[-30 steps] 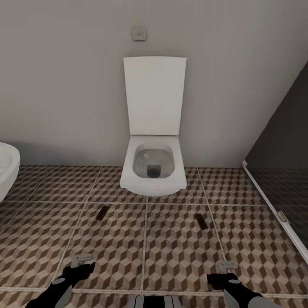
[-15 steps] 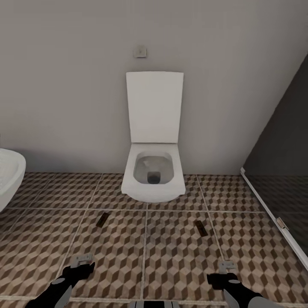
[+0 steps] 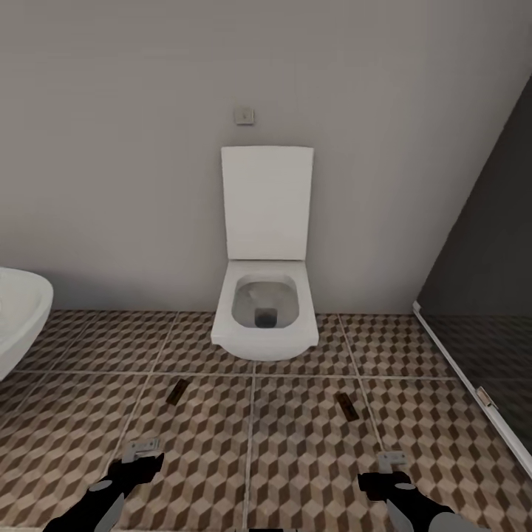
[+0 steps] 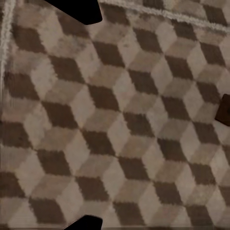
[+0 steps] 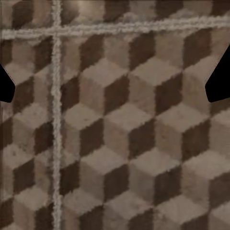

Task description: Take the four mousetraps from the cabinet in the bathroom and place them on the bathroom floor. Make sure all four end up on the same floor surface, and ensure that at least two of them are either under or directly next to the same bathroom sink.

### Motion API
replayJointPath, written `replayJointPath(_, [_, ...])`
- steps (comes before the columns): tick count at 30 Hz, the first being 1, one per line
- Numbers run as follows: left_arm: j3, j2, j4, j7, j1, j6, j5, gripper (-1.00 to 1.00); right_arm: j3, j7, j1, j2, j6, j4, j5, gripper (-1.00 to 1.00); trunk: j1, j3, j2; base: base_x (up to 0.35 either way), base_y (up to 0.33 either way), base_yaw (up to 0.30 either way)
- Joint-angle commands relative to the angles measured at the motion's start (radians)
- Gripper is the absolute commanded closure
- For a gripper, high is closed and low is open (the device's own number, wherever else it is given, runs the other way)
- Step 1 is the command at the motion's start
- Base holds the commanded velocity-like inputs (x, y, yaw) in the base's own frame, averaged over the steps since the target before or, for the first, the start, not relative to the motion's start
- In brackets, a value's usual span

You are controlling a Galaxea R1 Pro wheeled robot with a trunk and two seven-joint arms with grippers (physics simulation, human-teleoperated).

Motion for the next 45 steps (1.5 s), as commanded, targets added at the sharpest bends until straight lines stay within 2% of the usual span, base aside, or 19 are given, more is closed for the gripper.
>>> replayJointPath(1, [-0.002,0.000,0.001,-0.004,0.000,-0.003,0.010,-1.00,0.008,-0.002,0.000,0.000,-0.003,0.000,-0.010,-1.00,-0.001,0.003,0.000,0.000,0.000,0.000])
replayJointPath(45, [-0.002,0.000,0.003,-0.004,0.000,-0.003,0.012,-1.00,0.007,-0.002,0.000,0.000,-0.004,0.001,-0.011,-1.00,-0.020,0.173,0.010,0.000,0.000,0.000])
